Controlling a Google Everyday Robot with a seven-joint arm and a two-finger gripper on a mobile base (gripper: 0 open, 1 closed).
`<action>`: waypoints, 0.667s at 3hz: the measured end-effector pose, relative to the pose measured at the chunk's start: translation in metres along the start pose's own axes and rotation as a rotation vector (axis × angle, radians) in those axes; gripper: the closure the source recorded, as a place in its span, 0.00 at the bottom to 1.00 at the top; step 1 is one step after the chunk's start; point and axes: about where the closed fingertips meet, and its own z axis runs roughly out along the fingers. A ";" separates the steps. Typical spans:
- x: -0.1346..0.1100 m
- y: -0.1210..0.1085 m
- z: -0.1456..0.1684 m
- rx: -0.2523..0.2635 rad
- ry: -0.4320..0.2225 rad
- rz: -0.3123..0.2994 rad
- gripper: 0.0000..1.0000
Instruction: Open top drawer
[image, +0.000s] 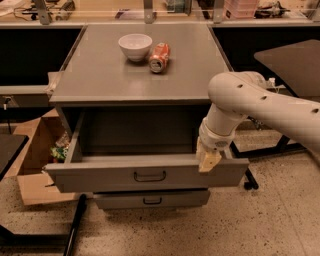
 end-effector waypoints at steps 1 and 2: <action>-0.009 0.024 0.000 -0.005 -0.002 -0.011 0.96; -0.010 0.032 0.001 -0.015 0.002 -0.017 0.00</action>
Offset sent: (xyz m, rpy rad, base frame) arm -0.0206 0.0059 0.0009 0.0017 0.0023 0.0095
